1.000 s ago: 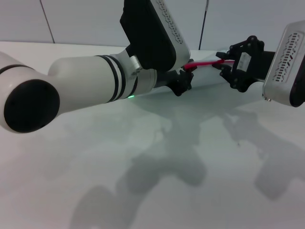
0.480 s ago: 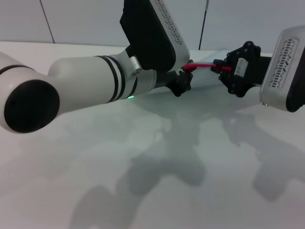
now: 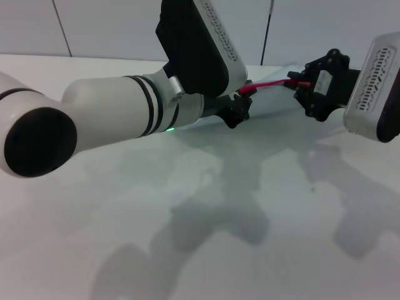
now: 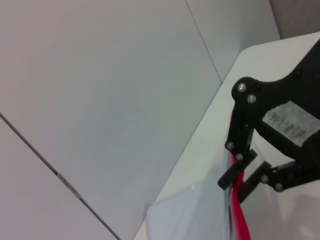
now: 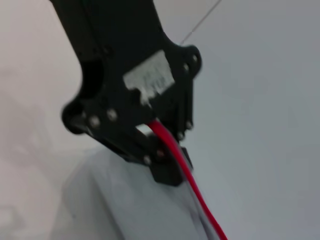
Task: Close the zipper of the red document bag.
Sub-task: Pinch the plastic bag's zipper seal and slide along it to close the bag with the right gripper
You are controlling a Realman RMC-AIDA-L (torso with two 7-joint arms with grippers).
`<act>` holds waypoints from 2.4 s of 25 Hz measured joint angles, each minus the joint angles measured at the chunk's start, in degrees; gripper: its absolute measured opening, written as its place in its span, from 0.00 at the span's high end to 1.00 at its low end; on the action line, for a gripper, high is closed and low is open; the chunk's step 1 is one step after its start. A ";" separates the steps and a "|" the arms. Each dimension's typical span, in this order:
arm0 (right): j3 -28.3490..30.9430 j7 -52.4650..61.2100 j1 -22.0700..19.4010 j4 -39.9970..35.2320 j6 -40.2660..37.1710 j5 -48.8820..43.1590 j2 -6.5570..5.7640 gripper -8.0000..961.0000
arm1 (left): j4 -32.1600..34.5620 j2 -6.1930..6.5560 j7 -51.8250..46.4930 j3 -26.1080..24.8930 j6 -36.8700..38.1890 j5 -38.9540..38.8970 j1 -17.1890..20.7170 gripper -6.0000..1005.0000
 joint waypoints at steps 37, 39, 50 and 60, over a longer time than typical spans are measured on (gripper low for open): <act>10.88 -2.97 1.33 11.65 -5.43 -4.67 -0.27 0.91 | -12.16 0.09 3.55 -1.45 -2.67 0.00 10.90 0.93; 10.90 -3.53 1.60 12.71 -6.11 -4.72 -0.27 0.91 | -12.19 0.09 3.56 -1.50 -2.75 0.00 11.02 0.92; 11.03 -3.79 1.74 13.28 -6.71 -4.74 -0.26 0.91 | -12.23 0.09 3.68 -1.95 -2.82 0.00 11.36 0.92; 11.09 -3.80 1.74 13.34 -7.92 -4.72 -0.17 0.91 | -11.90 0.09 3.74 -2.10 -2.70 0.00 11.38 0.92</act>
